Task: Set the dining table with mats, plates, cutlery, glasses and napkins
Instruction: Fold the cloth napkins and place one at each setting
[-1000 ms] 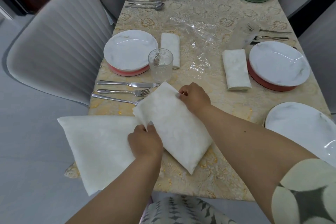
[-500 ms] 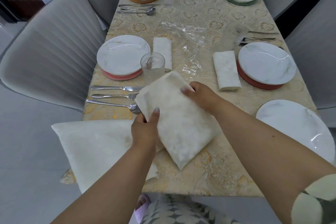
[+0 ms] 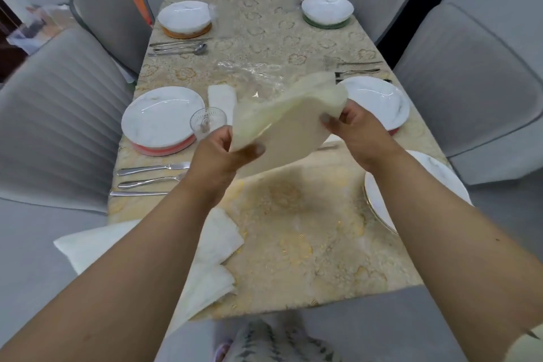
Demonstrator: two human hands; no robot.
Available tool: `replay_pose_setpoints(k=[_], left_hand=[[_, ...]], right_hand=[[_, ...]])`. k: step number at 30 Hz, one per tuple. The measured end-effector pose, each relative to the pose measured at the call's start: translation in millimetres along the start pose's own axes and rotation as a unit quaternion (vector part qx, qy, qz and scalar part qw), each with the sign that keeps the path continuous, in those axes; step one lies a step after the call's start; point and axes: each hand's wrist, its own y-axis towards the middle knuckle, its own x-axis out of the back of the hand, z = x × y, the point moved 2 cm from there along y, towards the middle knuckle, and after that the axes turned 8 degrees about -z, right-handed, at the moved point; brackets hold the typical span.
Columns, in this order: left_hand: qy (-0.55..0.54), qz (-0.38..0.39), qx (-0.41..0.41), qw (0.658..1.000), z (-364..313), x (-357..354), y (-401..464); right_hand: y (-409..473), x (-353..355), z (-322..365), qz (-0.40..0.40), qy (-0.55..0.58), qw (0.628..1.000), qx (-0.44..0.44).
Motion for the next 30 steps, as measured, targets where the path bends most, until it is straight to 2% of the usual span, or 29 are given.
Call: replay_pose_setpoints(k=[5, 8, 11, 14, 17, 20, 23, 27, 30], left_hand=[[0.119, 0.048, 0.074, 0.989, 60, 1, -39], [0.223, 0.105, 0.121, 0.961, 95, 6, -60], [0.286, 0.126, 0.139, 0.940, 114, 9, -70], [0.315, 0.106, 0.135, 0.933, 118, 11, -74], [0.335, 0.055, 0.142, 0.930, 118, 9, -79], [0.371, 0.009, 0.147, 0.917, 121, 8, -79], [0.388, -0.022, 0.150, 0.909, 123, 4, -78], [0.306, -0.054, 0.181, 0.933, 123, -3, -88], [0.280, -0.052, 0.182, 0.941, 127, -3, -100]], right_hand=[[-48, 16, -60, 0.059, -0.137, 0.985, -0.092], [-77, 20, -95, 0.099, -0.242, 0.951, -0.165], [-96, 19, -111, 0.110, -0.267, 0.936, -0.202], [-101, 16, -112, 0.097, -0.286, 0.934, -0.190], [-99, 10, -113, 0.068, -0.319, 0.929, -0.176], [-97, 4, -114, 0.032, -0.334, 0.920, -0.202], [-99, -1, -112, 0.032, -0.343, 0.915, -0.208], [-102, -1, -114, 0.001, -0.283, 0.933, -0.223], [-108, 3, -119, -0.028, -0.297, 0.930, -0.216]])
